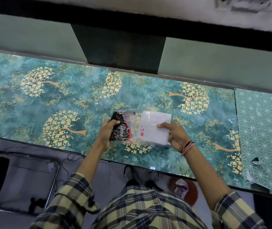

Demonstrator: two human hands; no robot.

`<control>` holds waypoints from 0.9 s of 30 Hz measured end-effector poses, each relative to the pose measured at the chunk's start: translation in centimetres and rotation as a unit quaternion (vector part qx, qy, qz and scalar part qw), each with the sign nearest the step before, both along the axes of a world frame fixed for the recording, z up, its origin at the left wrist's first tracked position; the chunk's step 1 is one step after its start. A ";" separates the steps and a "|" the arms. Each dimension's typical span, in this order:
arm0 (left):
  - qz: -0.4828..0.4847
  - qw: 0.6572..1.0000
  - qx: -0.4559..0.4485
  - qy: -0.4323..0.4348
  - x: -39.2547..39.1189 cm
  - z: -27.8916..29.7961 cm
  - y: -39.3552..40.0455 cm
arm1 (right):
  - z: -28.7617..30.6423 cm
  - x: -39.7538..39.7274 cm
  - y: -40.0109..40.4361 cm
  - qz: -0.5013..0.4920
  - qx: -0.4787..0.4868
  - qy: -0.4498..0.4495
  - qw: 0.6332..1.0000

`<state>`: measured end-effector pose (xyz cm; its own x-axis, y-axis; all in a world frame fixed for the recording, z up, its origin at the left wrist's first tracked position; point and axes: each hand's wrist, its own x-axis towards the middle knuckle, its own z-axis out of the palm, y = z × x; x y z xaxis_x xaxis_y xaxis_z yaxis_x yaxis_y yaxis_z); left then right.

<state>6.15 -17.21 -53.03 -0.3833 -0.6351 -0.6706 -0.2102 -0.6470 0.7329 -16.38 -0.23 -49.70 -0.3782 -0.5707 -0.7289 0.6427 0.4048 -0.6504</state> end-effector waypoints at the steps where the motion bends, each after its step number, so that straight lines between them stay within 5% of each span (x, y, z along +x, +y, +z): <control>1: 0.000 1.000 0.000 -0.007 0.4 -0.5 -0.4 | 0.0 -0.4 0.3 -0.022 0.002 0.014 1.000; 6: -0.020 0.997 -0.018 -0.077 0.7 -2.9 -2.2 | 0.5 -1.1 0.7 -0.106 -0.010 0.063 0.992; 20: -0.163 0.968 -0.029 -0.189 -1.5 -3.5 -3.5 | -4.2 7.3 -7.4 -0.033 0.061 -0.066 0.995; 27: -0.174 0.967 -0.003 -0.187 0.0 -3.7 -3.5 | -8.1 8.4 -9.1 0.035 0.166 0.066 0.983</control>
<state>6.14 -20.73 -56.75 -0.3055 -0.5151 -0.8008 -0.6664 -0.4850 0.5663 -7.97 -9.35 -57.78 -0.4505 -0.3378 -0.8264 0.5248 0.6487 -0.5512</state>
